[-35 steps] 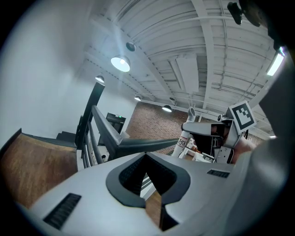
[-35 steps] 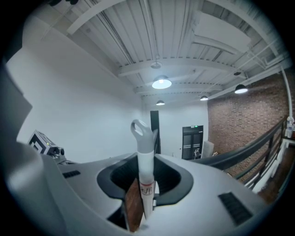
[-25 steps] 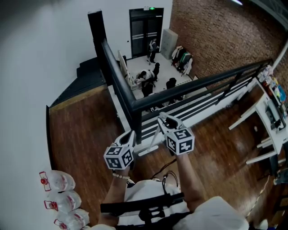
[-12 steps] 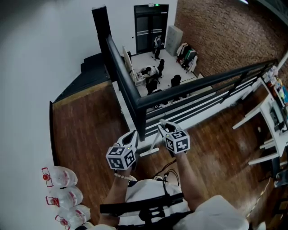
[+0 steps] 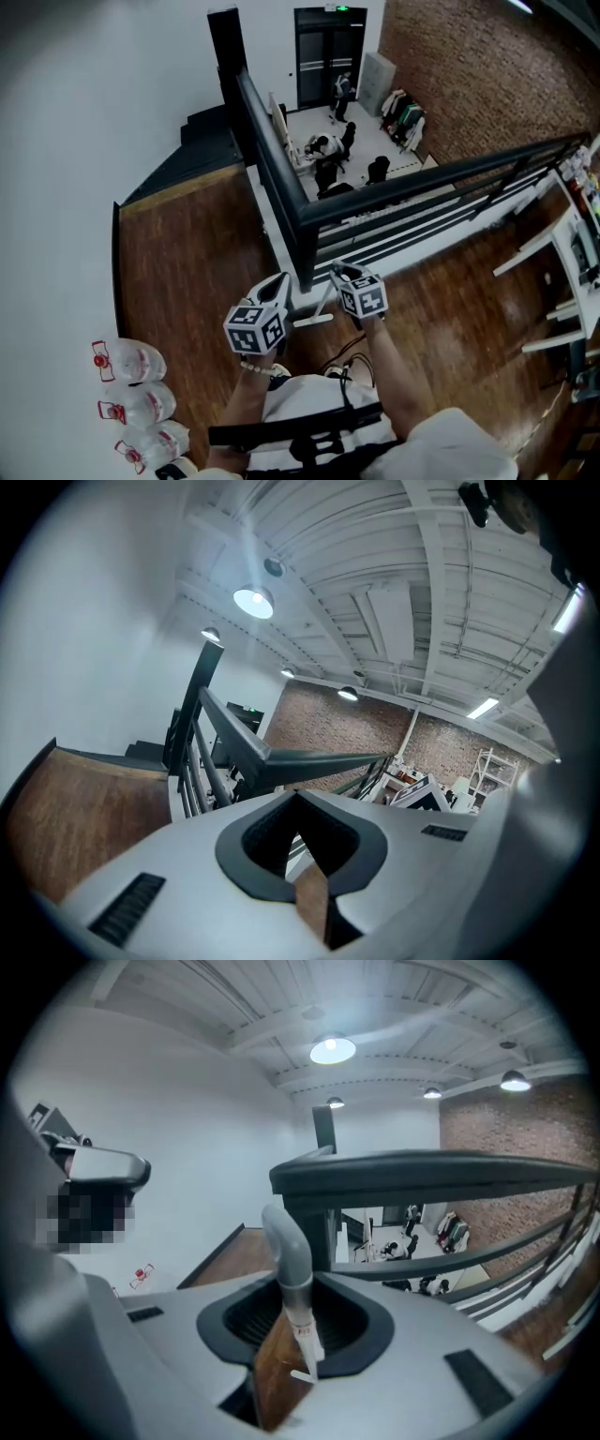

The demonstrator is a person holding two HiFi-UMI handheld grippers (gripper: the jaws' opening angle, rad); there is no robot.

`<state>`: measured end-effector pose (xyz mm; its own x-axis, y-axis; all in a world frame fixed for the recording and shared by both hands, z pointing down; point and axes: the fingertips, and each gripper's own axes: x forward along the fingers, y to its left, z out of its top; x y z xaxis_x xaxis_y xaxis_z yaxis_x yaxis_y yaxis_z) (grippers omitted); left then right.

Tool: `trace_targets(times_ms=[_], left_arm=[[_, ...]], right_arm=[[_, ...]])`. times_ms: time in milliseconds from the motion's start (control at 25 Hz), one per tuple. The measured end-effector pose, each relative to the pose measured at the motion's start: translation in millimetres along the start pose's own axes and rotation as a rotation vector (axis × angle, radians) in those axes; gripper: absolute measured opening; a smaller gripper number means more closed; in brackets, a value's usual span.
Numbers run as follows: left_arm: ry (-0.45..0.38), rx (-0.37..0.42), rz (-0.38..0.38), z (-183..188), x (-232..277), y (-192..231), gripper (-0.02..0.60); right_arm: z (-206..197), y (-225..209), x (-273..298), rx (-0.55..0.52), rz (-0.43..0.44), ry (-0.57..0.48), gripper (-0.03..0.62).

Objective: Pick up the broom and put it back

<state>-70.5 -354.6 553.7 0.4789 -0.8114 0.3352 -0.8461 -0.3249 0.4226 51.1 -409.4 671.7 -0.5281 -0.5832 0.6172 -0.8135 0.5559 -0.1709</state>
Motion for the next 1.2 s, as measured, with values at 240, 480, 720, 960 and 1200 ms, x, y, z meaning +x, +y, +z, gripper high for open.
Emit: trace_targets(times_ms=[240, 480, 720, 960, 1200], left_arm=[[0.001, -0.011, 0.023, -1, -9, 17, -0.003], [0.006, -0.018, 0.045, -2, -18, 30, -0.003], [0.004, -0.025, 0.063, -1, -30, 49, -0.003], [0.006, -0.036, 0.082, 0, -38, 64, -0.003], [0.003, -0.045, 0.091, 0, -42, 71, -0.003]], right_arm=[[-15, 6, 35, -0.018, 0.019, 0.063, 0.127], [3, 6, 59, -0.025, 0.032, 0.054, 0.129], [22, 5, 88, -0.027, 0.026, 0.050, 0.130], [37, 0, 110, -0.023, 0.003, 0.056, 0.130], [42, -1, 118, -0.009, -0.020, 0.056, 0.130]])
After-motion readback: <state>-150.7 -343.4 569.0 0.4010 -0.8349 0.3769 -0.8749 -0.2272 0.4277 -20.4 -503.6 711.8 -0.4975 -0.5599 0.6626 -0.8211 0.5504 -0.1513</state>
